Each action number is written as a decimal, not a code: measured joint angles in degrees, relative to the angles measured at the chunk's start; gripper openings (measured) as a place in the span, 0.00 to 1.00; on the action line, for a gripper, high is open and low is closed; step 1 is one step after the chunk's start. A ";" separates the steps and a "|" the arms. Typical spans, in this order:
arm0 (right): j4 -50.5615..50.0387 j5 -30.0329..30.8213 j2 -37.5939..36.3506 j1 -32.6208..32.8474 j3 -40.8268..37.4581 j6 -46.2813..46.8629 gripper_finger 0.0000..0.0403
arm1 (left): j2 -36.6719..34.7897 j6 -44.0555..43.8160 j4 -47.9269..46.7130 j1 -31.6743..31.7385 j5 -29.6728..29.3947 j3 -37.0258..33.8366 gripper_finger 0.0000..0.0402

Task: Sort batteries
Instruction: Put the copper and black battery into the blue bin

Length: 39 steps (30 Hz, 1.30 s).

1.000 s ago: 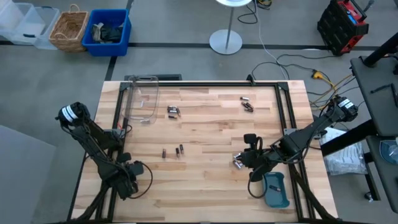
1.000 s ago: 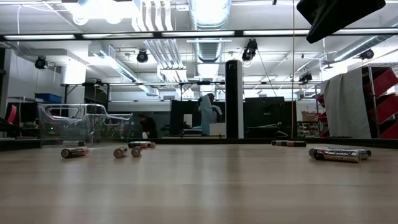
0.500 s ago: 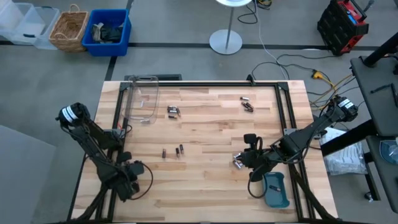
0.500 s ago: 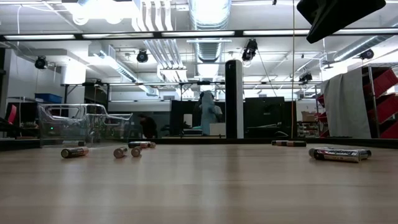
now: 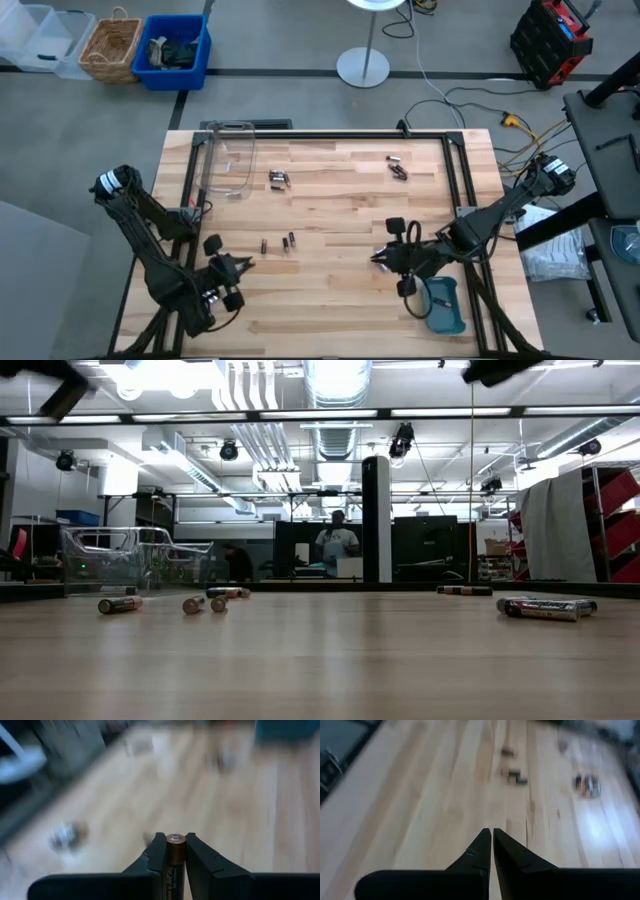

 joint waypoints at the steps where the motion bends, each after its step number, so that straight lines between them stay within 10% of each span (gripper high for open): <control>1: 2.95 0.00 0.00 -0.01 -0.42 -1.86 0.03 | 0.00 1.35 0.04 0.33 -3.86 1.05 0.07; 8: 16.71 -0.02 0.36 -0.73 -1.16 -10.58 0.03 | -0.02 9.44 1.65 4.01 -23.98 5.70 0.07; 16: 27.60 -0.13 2.85 -2.00 -1.25 -17.22 0.03 | 2.55 11.83 2.69 11.95 -25.84 10.23 0.07; 29: 49.76 2.67 13.16 -8.57 -1.27 -16.44 0.03 | 15.31 36.52 3.69 21.42 -13.75 32.05 0.07; 39: 48.06 3.10 15.11 -11.10 -1.31 -15.16 0.03 | 16.30 62.84 8.57 20.84 1.12 40.16 0.07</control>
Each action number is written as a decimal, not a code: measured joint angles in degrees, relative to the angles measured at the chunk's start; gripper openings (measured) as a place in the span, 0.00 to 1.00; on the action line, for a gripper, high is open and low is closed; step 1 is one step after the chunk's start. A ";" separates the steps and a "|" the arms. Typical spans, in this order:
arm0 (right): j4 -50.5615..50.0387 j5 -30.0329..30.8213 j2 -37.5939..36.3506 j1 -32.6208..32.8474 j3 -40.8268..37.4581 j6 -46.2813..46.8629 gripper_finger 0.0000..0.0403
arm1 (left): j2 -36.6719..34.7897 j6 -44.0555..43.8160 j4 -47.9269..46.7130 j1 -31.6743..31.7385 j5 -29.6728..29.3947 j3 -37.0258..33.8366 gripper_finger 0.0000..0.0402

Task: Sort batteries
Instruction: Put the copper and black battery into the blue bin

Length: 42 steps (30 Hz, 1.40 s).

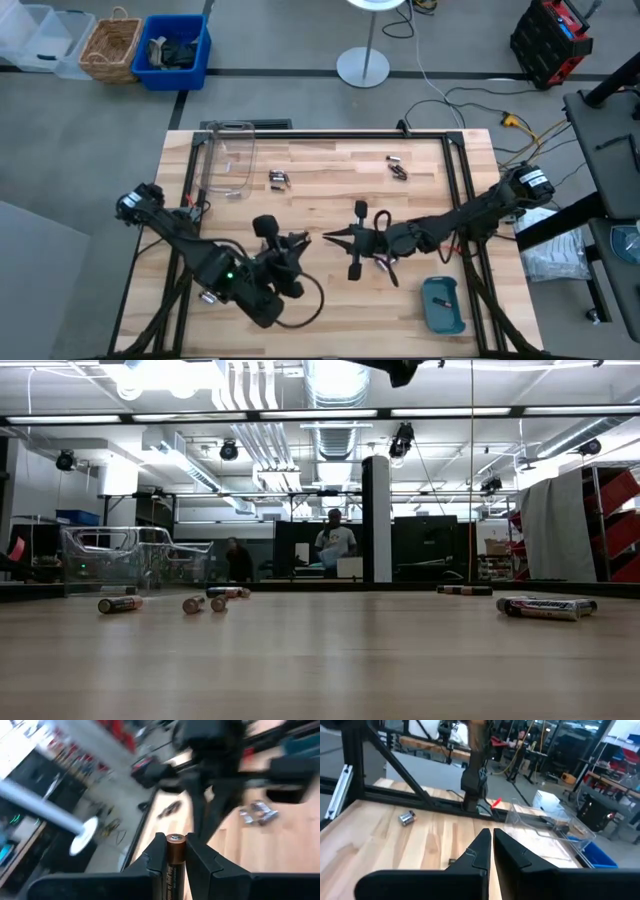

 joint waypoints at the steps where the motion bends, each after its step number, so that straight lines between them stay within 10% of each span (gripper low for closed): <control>1: -1.33 0.55 -0.15 0.03 0.00 -0.40 0.03 | -0.33 3.96 2.92 0.02 2.57 0.00 0.07; 6: -12.30 10.03 -3.24 0.01 -0.07 1.00 0.03 | -1.39 22.31 15.42 0.57 25.11 -0.03 0.07; 12: -24.56 11.65 -9.10 1.28 -0.07 8.27 0.03 | -1.63 32.55 23.57 2.58 30.99 -1.06 0.07; 20: -35.71 11.70 -16.69 6.79 -0.74 16.02 0.03 | -1.76 35.89 31.72 11.22 53.69 -8.07 0.06; 31: -34.33 11.73 -16.50 11.92 -3.80 18.96 0.03 | -6.03 36.87 59.33 16.28 59.45 -29.17 0.05; 42: -12.71 11.59 -13.06 12.52 -8.44 8.81 0.03 | -12.07 37.73 110.22 16.22 54.71 -55.43 0.05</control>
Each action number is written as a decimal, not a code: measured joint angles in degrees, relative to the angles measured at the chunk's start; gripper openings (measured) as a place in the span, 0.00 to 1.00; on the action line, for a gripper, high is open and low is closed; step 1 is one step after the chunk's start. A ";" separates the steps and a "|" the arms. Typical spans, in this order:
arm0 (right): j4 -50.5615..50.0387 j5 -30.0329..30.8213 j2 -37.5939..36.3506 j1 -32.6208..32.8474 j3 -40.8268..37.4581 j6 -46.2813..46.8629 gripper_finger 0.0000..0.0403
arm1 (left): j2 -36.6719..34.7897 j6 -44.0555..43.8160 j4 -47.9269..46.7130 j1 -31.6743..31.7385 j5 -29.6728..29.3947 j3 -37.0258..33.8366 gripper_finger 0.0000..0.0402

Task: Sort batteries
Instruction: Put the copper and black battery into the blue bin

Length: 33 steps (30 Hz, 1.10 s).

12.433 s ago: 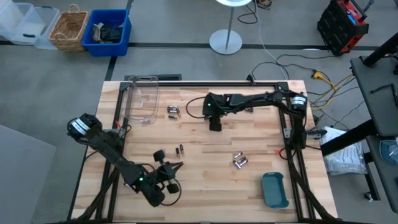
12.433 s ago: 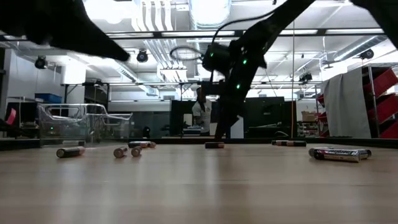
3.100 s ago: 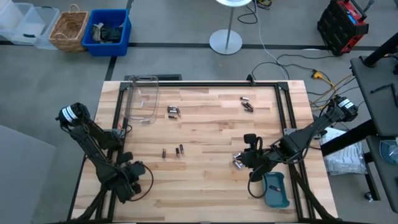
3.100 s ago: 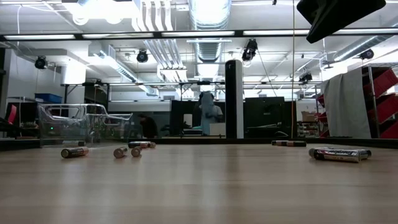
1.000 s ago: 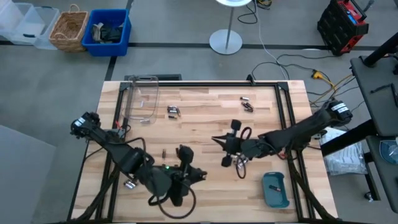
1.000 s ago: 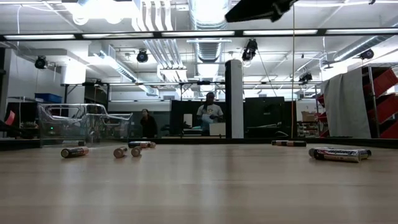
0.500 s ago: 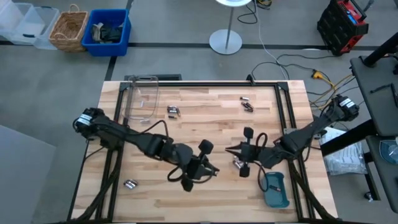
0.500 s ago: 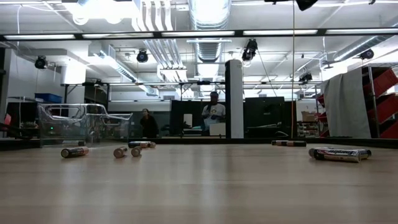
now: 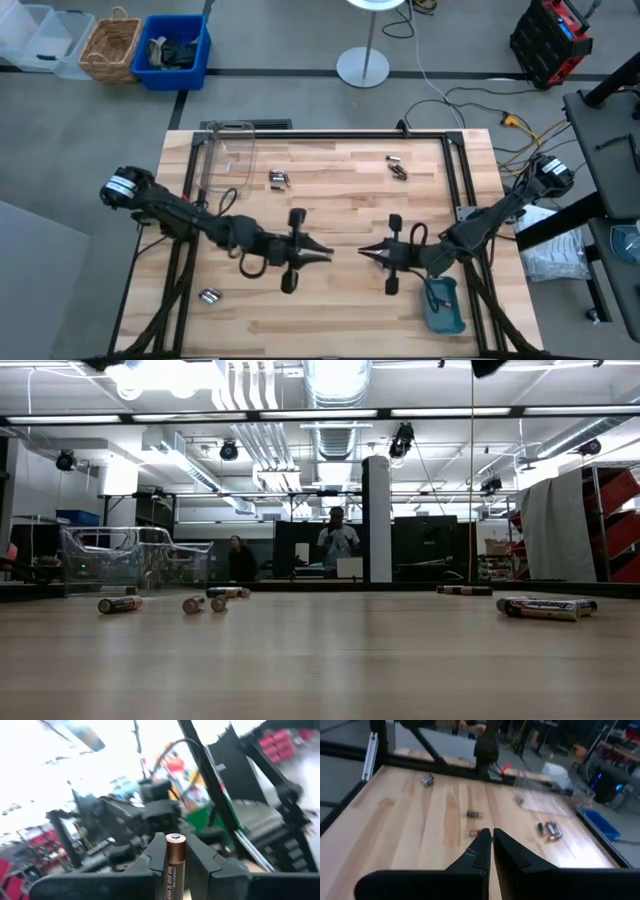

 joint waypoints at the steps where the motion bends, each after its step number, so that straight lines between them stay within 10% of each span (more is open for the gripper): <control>1: 2.25 -0.02 0.90 -0.04 -0.03 -1.63 0.03 | 0.44 0.03 3.52 0.00 -1.03 -1.03 0.05; 11: 10.64 0.62 8.88 -2.05 5.37 -12.19 0.06 | 4.35 0.21 10.06 -0.07 -5.21 -3.52 0.05; 20: 6.76 2.75 9.44 -3.01 8.69 -11.61 0.33 | 5.65 0.65 9.30 -0.05 -5.48 -2.75 0.05; 33: 6.99 -6.35 9.50 -6.68 9.55 -9.14 0.45 | 7.10 1.96 8.52 0.20 -6.13 -0.25 0.05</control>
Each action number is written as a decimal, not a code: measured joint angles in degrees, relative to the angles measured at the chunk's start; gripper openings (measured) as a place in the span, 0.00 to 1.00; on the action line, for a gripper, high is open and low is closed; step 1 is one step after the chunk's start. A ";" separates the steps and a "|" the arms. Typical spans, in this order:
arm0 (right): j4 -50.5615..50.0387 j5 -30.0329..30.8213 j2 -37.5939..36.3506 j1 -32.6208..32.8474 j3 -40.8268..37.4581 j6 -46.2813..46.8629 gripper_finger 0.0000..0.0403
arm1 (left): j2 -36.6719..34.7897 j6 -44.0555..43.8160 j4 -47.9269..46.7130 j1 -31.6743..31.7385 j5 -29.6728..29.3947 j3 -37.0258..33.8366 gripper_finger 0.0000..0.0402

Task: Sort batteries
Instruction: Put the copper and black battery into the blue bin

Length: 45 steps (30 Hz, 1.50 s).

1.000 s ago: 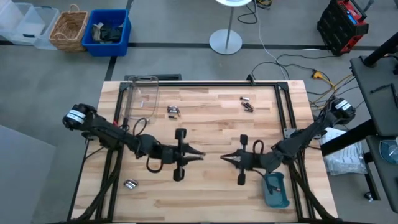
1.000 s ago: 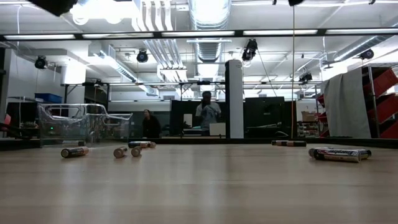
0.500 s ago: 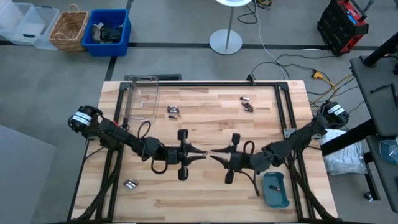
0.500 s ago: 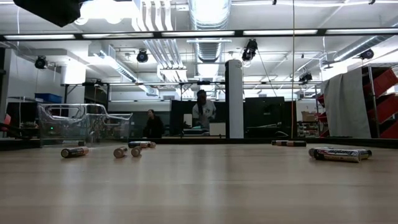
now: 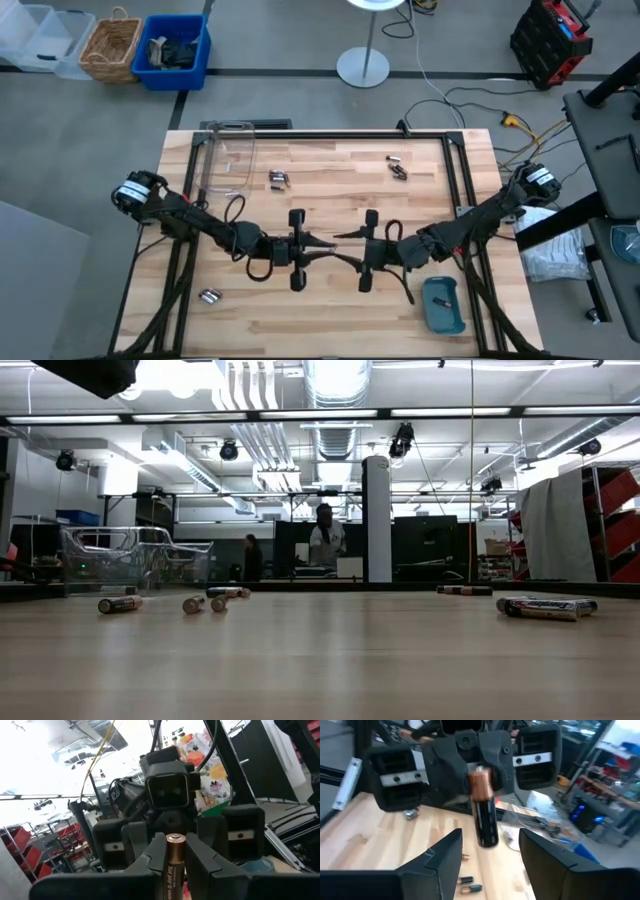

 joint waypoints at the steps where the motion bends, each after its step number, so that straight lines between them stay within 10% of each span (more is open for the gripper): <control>1: -0.04 -0.08 0.00 -0.09 0.00 0.04 0.45 | 0.05 0.13 -0.03 0.05 -0.02 0.05 0.05; 19: -0.27 0.05 0.00 -0.20 0.35 -1.99 0.09 | 0.05 -0.23 -0.22 0.15 -1.49 -0.17 0.07; 31: -3.11 0.59 -0.70 -0.19 0.46 0.24 0.08 | 0.03 -3.66 -3.44 0.14 -6.04 -0.19 0.20; 45: -62.89 -9.85 -3.89 0.52 16.66 24.55 0.08 | -0.15 -8.13 -11.80 -0.51 -6.25 -0.21 0.35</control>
